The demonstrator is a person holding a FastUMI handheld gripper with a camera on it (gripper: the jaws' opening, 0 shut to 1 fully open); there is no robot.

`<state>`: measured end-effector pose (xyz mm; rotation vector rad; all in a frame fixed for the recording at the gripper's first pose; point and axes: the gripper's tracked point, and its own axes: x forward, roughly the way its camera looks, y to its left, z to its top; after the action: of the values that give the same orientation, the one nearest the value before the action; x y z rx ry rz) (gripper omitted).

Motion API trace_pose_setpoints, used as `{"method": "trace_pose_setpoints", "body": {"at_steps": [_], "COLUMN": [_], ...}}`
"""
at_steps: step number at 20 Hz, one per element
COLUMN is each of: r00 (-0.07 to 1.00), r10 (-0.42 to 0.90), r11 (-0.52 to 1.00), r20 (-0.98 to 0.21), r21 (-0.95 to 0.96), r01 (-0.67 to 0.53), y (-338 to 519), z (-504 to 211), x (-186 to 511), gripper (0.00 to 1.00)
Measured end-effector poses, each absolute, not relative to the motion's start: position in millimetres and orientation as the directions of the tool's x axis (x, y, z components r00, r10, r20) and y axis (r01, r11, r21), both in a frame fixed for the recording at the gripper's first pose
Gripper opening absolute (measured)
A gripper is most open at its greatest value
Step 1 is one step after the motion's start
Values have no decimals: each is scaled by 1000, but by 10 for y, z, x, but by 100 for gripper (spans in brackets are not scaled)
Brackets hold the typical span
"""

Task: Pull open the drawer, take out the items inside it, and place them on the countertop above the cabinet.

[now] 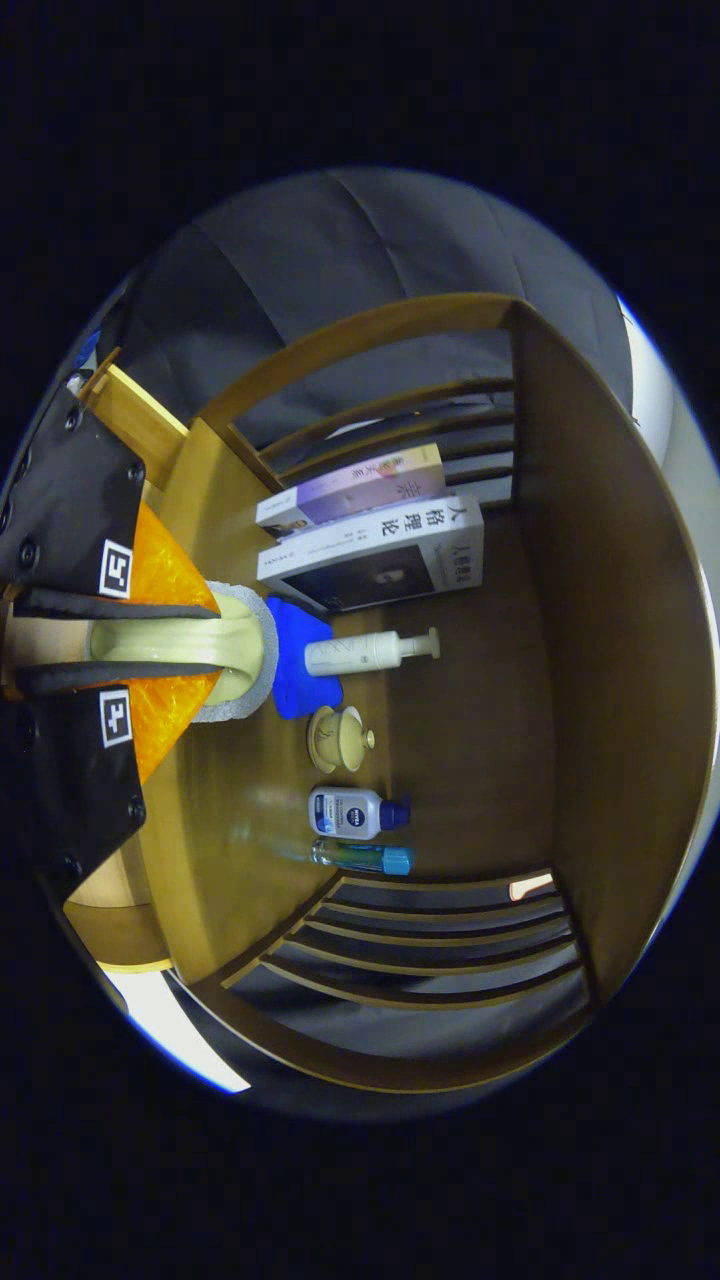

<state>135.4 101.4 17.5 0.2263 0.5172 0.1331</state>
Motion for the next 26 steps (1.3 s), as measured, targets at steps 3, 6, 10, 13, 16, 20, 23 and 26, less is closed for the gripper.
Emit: {"method": "trace_pose_setpoints", "body": {"at_steps": [3,6,10,13,16,20,23,26], "r00": [853,855,844,870,896,937,965,979], "r10": [151,110,123,81,81,49,22,42], "r11": [967,963,952,961,961,982,991,991], "r20": [-499,-506,-521,-486,-436,-345,-260,-199], "r21": [255,267,302,271,272,187,134,132], "r01": [-22,34,47,62,46,17,14,-15], "y": [945,863,903,830,836,772,751,825], "z": [51,-51,-198,-176,-78,173,411,574], "x": [1581,1785,1958,2002,1956,1730,1418,1062], "gripper": [19,19,23,31,68,98,98,98]}}
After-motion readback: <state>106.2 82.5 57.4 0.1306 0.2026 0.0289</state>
